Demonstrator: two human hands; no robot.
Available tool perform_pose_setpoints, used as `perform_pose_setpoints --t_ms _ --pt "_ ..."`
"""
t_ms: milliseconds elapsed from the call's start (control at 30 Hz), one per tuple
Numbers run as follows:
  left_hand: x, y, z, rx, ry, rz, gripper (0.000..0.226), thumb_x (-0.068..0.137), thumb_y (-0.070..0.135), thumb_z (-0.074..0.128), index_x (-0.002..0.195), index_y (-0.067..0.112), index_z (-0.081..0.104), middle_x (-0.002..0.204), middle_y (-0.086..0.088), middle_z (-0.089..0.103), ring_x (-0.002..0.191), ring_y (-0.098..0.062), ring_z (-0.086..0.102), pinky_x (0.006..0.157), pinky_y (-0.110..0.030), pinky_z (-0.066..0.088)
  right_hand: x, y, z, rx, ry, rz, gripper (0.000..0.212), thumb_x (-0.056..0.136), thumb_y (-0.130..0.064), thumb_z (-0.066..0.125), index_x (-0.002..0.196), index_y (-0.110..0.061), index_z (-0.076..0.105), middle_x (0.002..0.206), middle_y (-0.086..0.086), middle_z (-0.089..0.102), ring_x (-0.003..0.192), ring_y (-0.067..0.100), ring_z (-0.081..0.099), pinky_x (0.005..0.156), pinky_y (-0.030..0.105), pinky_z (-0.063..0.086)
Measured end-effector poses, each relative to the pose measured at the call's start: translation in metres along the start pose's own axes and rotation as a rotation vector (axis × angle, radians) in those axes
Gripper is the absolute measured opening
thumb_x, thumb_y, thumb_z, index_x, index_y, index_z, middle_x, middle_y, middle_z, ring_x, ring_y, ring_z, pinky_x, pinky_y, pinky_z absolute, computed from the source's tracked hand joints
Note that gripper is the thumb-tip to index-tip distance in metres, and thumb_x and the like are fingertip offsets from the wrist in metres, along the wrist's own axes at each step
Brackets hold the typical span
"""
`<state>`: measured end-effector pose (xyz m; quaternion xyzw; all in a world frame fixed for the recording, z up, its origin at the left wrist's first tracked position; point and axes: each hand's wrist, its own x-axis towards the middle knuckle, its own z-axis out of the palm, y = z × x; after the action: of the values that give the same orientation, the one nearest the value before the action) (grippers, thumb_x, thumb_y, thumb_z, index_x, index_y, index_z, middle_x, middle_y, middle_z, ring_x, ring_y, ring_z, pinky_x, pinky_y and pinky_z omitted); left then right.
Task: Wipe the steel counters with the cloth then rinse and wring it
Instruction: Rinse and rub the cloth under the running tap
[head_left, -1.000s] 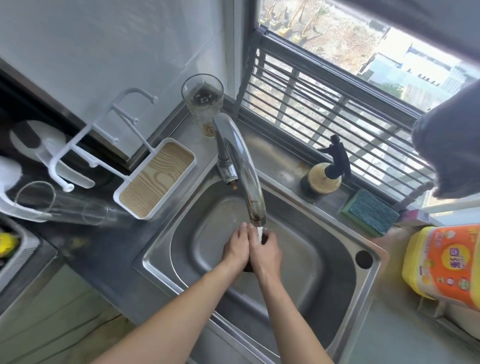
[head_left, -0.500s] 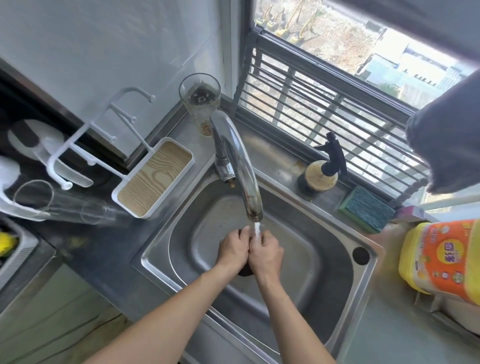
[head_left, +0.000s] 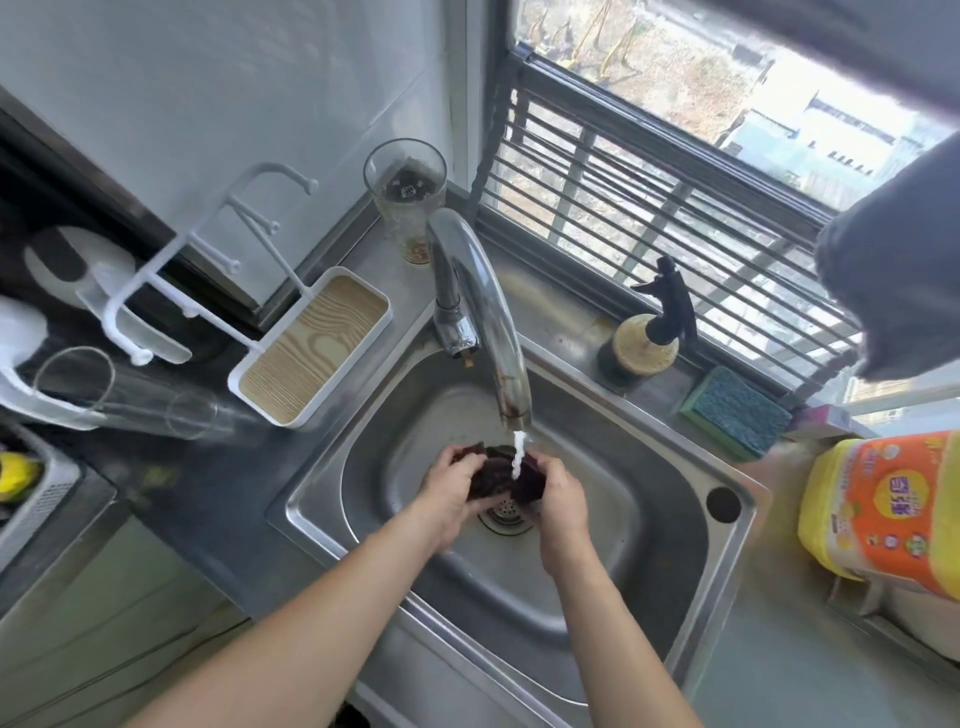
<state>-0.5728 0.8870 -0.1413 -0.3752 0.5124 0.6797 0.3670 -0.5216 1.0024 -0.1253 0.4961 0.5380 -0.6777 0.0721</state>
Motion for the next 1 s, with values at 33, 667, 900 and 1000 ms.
perform_pose_setpoints --t_ms 33,667,900,1000 --pt "0.002 0.000 0.001 -0.030 0.025 0.005 0.021 0.098 0.005 0.052 0.118 0.008 0.057 0.120 -0.027 0.062 0.101 -0.037 0.064 0.057 -0.038 0.060 0.000 0.000 0.000 -0.015 0.011 0.063 0.029 0.101 -0.027 0.048 0.093 -0.019 0.075 0.090 0.003 0.077 0.091 0.023 0.070 0.088 0.045 0.057" --pt "-0.010 -0.005 0.021 0.115 -0.081 -0.041 0.021 0.102 0.012 0.041 0.101 0.022 0.059 0.089 -0.009 0.066 0.070 -0.024 0.059 0.055 -0.030 0.048 0.004 0.010 0.016 -0.433 0.233 -0.383 0.020 0.102 -0.028 0.055 0.098 -0.017 0.070 0.090 0.006 0.073 0.089 0.027 0.065 0.078 0.033 0.044" --pt "0.000 0.000 0.015 0.027 0.077 -0.032 0.031 0.096 0.025 0.041 0.097 0.010 0.068 0.084 -0.012 0.071 0.073 -0.027 0.066 0.059 -0.030 0.053 0.004 0.002 0.013 -0.413 0.205 -0.297 0.023 0.099 -0.027 0.049 0.100 -0.025 0.072 0.093 -0.003 0.073 0.096 0.023 0.066 0.083 0.029 0.045" --pt "0.003 -0.001 0.019 0.113 0.001 -0.046 0.045 0.102 0.047 0.043 0.095 0.014 0.073 0.081 -0.004 0.074 0.074 -0.019 0.070 0.063 -0.028 0.053 0.001 0.016 0.024 -0.449 0.023 -0.306 0.030 0.089 -0.055 0.048 0.097 -0.030 0.062 0.093 -0.005 0.070 0.097 0.020 0.064 0.092 0.042 0.051"
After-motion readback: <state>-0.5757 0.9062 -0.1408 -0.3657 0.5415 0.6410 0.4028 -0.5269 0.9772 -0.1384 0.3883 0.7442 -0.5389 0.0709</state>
